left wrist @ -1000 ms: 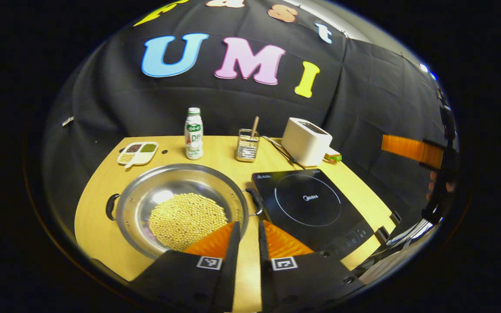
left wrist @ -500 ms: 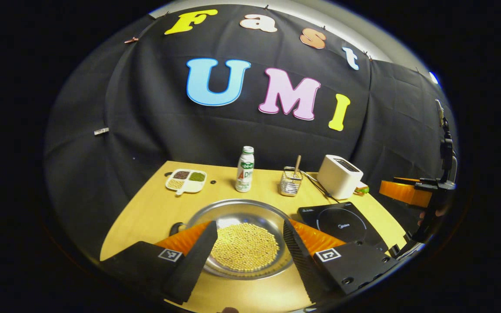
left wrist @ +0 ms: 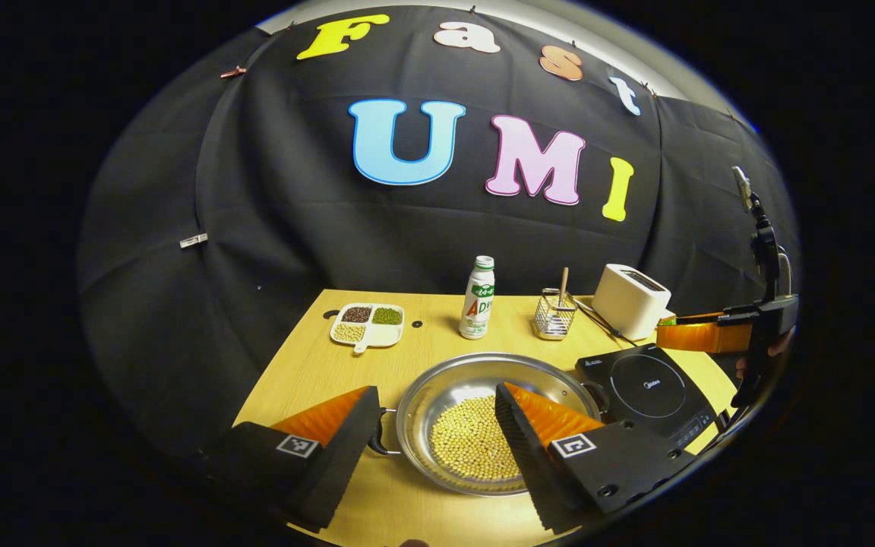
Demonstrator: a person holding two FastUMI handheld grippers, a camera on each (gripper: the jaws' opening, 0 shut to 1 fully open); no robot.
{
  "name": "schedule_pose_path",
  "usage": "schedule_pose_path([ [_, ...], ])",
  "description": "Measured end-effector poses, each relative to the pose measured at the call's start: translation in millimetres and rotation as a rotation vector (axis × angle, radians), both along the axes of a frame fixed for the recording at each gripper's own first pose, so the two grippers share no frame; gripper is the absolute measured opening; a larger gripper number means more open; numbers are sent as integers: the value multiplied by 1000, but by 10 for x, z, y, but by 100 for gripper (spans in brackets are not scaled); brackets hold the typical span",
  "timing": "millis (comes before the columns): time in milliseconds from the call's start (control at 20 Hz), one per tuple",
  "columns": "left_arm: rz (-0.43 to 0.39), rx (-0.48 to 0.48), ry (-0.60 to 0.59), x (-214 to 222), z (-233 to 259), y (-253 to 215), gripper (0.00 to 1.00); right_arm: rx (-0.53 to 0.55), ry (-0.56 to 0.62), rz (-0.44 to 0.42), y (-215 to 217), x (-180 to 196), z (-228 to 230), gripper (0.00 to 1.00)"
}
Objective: First push the handle of the pot to place it horizontally, then grasp the pot with both hands and set it on the induction cooktop.
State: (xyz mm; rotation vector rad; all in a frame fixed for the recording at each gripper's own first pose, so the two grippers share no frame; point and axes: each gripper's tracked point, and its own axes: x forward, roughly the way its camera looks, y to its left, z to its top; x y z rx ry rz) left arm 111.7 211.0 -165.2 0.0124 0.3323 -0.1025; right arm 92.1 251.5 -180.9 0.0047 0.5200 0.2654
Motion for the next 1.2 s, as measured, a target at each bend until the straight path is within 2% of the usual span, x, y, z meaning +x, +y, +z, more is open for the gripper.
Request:
schedule_pose_path([
  [250, 10, -15, 24, 214, -203, 215, 95, -1, 99, -1, 155, 185, -447, 99],
  [550, 18, -62, 58, 417, -491, 363, 95, 65, 255, -22, 267, 273, -1055, 99],
  [1000, -2, -52, 135, 698, -995, 456, 96, 69, 344, -7, 361, 273, -1515, 99],
  [1200, -8, -76, 206, 817, -1277, 466, 95, 47, 331, -7, 387, 315, -1570, 99],
])
